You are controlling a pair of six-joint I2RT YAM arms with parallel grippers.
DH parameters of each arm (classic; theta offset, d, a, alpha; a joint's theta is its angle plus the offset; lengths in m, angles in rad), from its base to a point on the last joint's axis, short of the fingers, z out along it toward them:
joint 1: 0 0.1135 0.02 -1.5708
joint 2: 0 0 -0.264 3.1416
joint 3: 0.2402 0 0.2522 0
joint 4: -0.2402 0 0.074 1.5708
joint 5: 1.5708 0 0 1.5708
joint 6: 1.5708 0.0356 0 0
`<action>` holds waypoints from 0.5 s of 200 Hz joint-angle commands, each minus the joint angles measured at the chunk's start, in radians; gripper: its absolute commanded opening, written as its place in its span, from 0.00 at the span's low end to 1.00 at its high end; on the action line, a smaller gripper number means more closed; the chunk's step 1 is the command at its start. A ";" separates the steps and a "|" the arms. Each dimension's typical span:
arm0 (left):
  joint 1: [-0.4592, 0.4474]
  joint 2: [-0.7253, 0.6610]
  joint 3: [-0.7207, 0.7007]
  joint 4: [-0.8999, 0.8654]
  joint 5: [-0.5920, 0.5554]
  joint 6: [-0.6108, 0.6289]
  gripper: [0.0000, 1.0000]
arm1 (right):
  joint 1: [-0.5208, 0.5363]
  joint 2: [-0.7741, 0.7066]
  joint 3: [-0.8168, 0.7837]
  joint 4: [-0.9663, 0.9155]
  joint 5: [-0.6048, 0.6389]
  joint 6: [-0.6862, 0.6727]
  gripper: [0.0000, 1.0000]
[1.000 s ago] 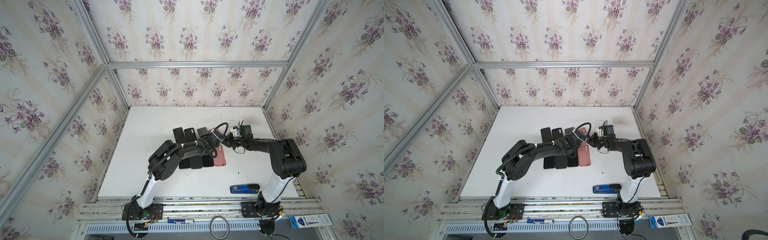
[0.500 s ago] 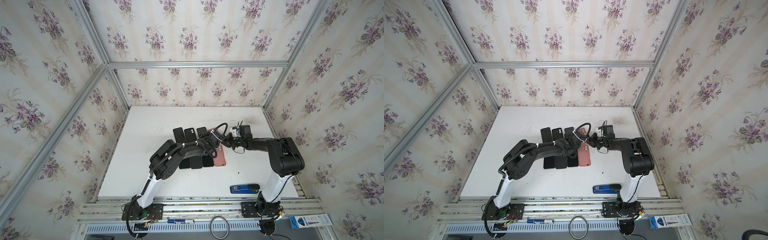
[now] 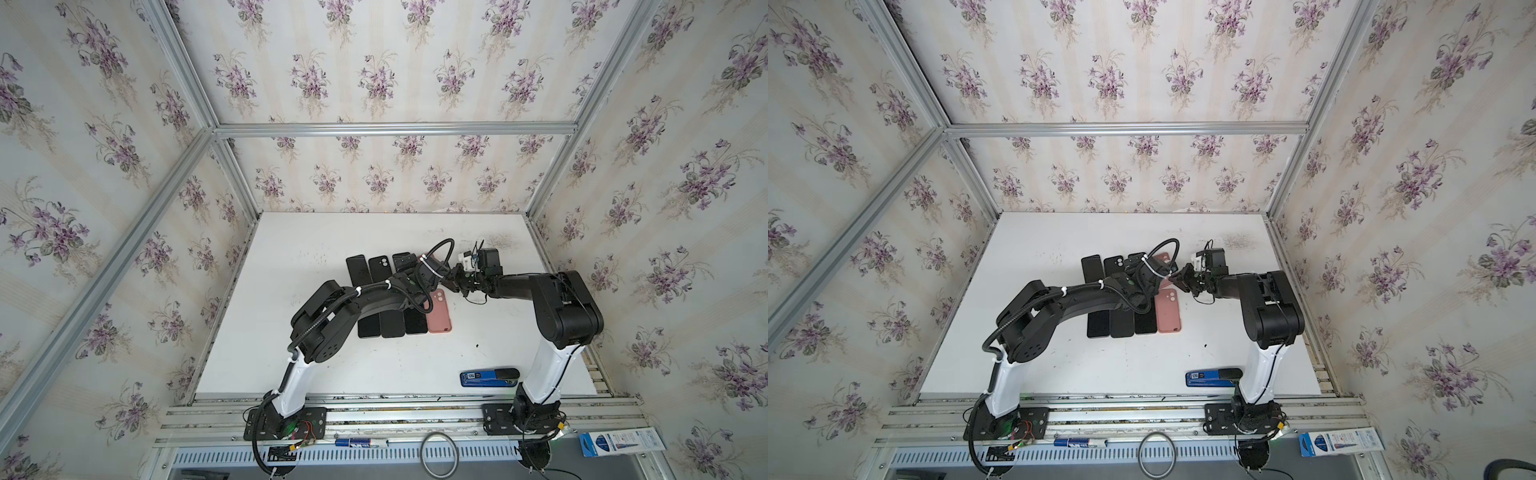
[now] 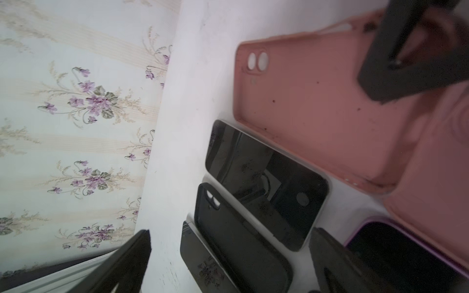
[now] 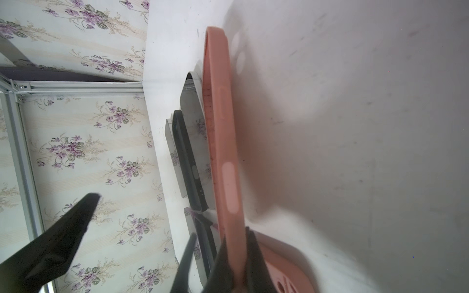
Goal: Take the phone out of the phone case
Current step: Place the phone case at the top-center of the table.
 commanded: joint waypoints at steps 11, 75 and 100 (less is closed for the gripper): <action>0.067 -0.178 -0.013 -0.071 0.103 -0.295 0.99 | 0.000 0.024 -0.017 0.098 0.018 0.043 0.00; 0.400 -0.480 -0.215 -0.202 0.599 -0.796 0.99 | 0.002 0.099 -0.071 0.331 0.036 0.169 0.00; 0.481 -0.543 -0.304 -0.206 0.607 -0.846 1.00 | 0.009 0.117 -0.076 0.375 0.028 0.194 0.04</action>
